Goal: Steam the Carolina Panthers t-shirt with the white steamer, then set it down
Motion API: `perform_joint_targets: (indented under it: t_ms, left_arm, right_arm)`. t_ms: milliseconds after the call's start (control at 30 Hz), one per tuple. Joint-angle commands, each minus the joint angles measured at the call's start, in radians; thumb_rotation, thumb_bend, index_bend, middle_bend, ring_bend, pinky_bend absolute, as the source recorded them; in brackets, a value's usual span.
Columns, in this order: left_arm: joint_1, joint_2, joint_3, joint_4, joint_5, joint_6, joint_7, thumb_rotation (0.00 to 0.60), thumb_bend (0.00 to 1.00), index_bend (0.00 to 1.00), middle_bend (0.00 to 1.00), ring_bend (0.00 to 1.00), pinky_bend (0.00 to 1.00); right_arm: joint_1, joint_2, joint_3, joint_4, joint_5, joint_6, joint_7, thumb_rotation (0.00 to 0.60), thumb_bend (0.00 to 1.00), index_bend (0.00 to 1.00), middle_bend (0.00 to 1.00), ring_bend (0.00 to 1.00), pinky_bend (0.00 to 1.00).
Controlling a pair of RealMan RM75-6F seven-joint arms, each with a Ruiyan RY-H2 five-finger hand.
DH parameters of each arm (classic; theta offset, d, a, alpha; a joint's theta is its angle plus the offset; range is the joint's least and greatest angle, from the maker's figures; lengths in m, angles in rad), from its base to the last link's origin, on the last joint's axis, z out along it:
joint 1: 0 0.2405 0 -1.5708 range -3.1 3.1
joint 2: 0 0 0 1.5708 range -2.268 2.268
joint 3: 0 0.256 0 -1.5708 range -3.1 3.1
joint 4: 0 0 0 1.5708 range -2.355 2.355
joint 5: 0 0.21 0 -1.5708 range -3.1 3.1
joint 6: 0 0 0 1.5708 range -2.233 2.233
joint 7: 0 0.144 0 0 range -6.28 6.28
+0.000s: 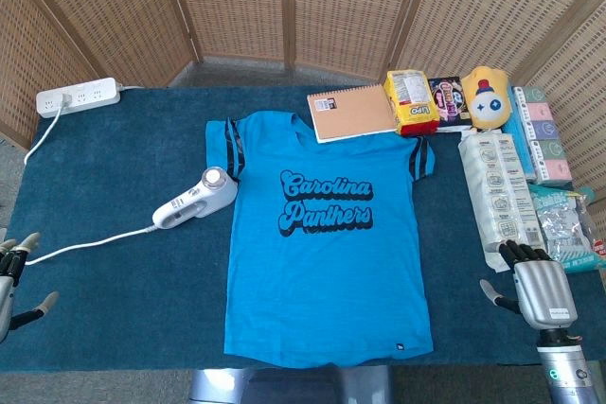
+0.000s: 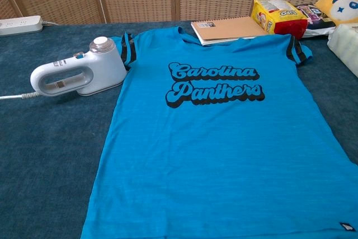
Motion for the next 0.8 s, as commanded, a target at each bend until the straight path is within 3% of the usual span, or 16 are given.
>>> perform_joint_targets:
  t_ms: [33, 367, 800]
  left_arm:
    - [0.000, -0.001, 0.001, 0.001, -0.001, -0.001, 0.001, 0.424, 0.22, 0.07, 0.25, 0.15, 0.25]
    - [-0.004, -0.009, 0.001, -0.001, -0.009, -0.012, 0.013, 0.424, 0.22, 0.07, 0.25, 0.15, 0.25]
    - [-0.076, 0.001, -0.050, -0.099, -0.045, -0.081, 0.133, 0.419, 0.22, 0.07, 0.25, 0.15, 0.25]
  right_arm:
    - [0.000, 0.000, -0.001, 0.001, 0.002, -0.002, 0.000, 0.520, 0.29, 0.34, 0.37, 0.41, 0.41]
    - [-0.007, -0.002, -0.006, 0.018, 0.006, 0.000, 0.016, 0.521, 0.29, 0.34, 0.37, 0.41, 0.41]
    - [-0.026, 0.009, -0.007, 0.030, 0.007, 0.026, 0.044, 0.522, 0.29, 0.34, 0.37, 0.41, 0.41]
